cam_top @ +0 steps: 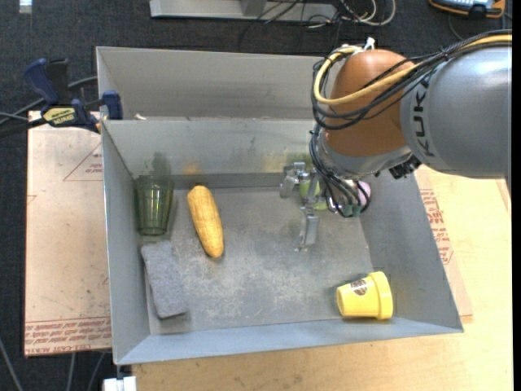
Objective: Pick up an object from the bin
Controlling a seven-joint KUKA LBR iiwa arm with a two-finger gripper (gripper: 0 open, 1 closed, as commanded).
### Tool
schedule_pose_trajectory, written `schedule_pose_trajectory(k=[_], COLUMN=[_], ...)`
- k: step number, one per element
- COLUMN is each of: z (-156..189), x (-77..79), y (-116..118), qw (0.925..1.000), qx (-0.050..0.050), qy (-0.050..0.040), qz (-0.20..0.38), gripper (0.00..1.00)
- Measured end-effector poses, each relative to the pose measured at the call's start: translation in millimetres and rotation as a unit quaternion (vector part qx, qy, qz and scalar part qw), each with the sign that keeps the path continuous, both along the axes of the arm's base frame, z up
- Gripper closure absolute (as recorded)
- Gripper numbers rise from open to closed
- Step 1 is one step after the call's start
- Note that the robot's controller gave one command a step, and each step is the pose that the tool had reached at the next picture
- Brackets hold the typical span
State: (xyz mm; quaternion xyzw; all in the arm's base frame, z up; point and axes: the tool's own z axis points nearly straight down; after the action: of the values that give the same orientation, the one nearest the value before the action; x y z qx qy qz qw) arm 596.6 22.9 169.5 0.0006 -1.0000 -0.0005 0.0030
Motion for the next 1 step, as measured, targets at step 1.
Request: schedule_pose_trajectory(k=[1], z=[4.7], x=[1.7], y=[-0.1], qw=[1.0000], qx=[0.000], qy=[-0.0038], qz=[0.000], gripper=[0.00])
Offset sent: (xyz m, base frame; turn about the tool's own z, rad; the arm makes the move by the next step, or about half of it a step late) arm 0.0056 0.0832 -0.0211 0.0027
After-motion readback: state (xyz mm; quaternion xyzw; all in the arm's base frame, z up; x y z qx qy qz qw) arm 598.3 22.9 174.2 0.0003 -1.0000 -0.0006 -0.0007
